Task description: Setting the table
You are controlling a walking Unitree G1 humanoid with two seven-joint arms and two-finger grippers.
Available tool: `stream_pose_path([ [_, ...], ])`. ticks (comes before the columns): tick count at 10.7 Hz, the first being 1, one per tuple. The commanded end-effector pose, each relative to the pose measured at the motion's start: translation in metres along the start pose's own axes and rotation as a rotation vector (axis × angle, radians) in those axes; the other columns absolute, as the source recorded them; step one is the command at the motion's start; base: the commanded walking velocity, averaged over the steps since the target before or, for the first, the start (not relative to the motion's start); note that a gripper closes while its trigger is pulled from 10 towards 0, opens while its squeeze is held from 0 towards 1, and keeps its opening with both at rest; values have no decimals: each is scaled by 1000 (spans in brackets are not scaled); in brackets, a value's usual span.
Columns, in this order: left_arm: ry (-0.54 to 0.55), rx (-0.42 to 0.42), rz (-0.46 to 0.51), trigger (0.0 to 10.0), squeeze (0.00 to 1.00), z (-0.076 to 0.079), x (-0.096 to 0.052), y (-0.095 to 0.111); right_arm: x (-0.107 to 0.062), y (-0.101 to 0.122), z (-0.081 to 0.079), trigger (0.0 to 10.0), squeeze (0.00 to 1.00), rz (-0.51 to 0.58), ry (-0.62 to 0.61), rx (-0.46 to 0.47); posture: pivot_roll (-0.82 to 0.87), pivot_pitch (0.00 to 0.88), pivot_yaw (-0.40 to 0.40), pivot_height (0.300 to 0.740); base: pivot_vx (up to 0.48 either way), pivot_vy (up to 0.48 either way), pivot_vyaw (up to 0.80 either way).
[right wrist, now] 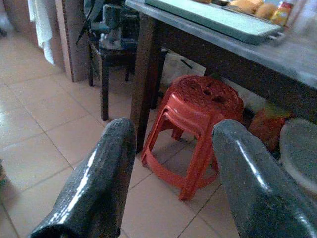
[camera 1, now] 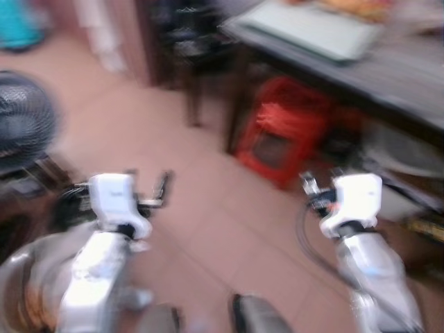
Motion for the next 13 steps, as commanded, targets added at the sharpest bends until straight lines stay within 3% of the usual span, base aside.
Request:
stream_pose_path([
  [1,-3,-4,8,10000,0,4,0,1,-3,0,4,10000,0,-4,-17,-8,-26,157,-9,740,0,0,-788],
  [7,-6,8,30,10000,0,6,6,8,12,14,3,10000,0,54,-28,-31,-28,204,2,740,0,0,-779],
  [9,-16,-30,46,10000,0,7,7,13,10,13,-1,10000,0,55,-20,-28,-29,211,8,740,0,0,-772],
  [13,-34,-24,41,10000,0,11,2,13,9,14,-5,10000,0,62,-20,-18,-26,221,7,740,0,0,-775],
])
Point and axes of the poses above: a point about 5 cm out from each wrist's last joint towards the gripper, its own x axis pointing out of the wrist towards the gripper, its own y axis along the axis of the wrist's last joint, z = x × y, the point moved 4 cm from there along x, pointing out of the wrist towards the gripper, and after that the axes turned 14 degrees about x, right-handed, at the moved point
